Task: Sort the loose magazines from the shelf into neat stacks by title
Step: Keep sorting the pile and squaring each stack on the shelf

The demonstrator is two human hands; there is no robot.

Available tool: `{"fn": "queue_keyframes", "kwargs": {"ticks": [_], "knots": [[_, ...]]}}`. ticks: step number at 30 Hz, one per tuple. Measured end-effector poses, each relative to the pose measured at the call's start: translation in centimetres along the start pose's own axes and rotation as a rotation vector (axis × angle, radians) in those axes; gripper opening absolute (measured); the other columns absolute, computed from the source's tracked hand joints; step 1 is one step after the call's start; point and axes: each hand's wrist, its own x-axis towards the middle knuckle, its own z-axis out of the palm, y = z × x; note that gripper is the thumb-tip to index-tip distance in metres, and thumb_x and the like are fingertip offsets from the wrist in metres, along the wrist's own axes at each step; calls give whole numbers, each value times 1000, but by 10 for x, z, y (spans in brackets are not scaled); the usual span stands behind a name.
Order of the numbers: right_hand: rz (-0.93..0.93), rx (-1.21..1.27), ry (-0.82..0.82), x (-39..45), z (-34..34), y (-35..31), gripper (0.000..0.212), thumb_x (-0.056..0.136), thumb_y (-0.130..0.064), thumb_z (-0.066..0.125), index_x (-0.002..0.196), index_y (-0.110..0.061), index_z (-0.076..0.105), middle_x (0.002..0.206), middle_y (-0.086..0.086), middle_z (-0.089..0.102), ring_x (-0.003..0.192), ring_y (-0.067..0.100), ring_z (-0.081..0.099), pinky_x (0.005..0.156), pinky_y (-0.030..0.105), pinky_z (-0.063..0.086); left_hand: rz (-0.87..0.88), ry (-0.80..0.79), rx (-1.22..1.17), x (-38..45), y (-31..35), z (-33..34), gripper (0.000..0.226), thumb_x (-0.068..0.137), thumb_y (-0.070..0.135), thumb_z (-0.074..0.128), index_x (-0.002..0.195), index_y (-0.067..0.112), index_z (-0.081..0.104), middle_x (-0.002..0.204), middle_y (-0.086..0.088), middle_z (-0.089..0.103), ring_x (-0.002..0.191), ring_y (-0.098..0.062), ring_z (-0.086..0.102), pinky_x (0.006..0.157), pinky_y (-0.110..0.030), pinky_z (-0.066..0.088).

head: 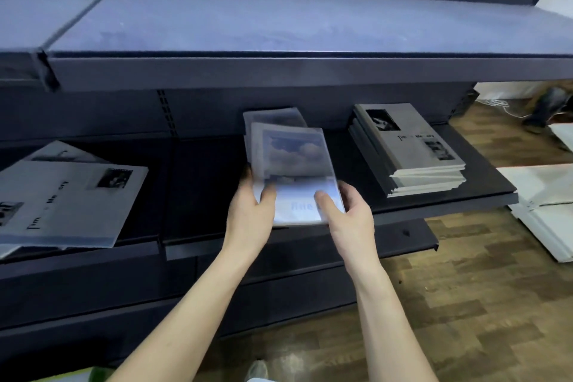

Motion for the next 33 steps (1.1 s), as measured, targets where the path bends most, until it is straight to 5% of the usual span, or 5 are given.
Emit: {"fn": "queue_keyframes", "kwargs": {"ticks": [7,14,22,28,33], "knots": [[-11,-6,11,41,5,1,15,88,-27,68,103,-28,70,90,-23,73,88,-9,65,76,16,46,-58,112,93,33,9,11,19,93,31,56,107,20,57,87,-2,65,80,-20,61,61,-29,44],[-2,31,-52,81,3,6,16,89,-23,69,104,-23,72,87,-14,74,86,0,68,71,12,48,-152,146,73,53,16,30,77,83,58,51,149,22,33,150,-6,41,137,-27,39,113,-37,34],[-60,-52,-145,102,-7,10,61,77,-47,80,128,-43,46,99,-34,54,84,-27,53,68,-4,40,-8,148,110,46,11,46,88,72,56,75,146,34,34,140,9,41,125,-7,46,93,-20,42],[-247,-264,-231,113,-9,24,79,67,-79,70,135,-47,44,131,-18,58,124,12,53,101,42,49,46,86,265,55,7,43,98,69,51,80,151,31,30,150,6,34,136,-12,36,105,-26,36],[-311,-315,-255,128,-6,23,70,71,-74,71,131,-45,50,122,-24,62,116,9,57,99,40,48,42,141,291,72,2,41,85,69,47,82,143,33,44,141,7,48,130,-17,44,108,-45,42]]}}
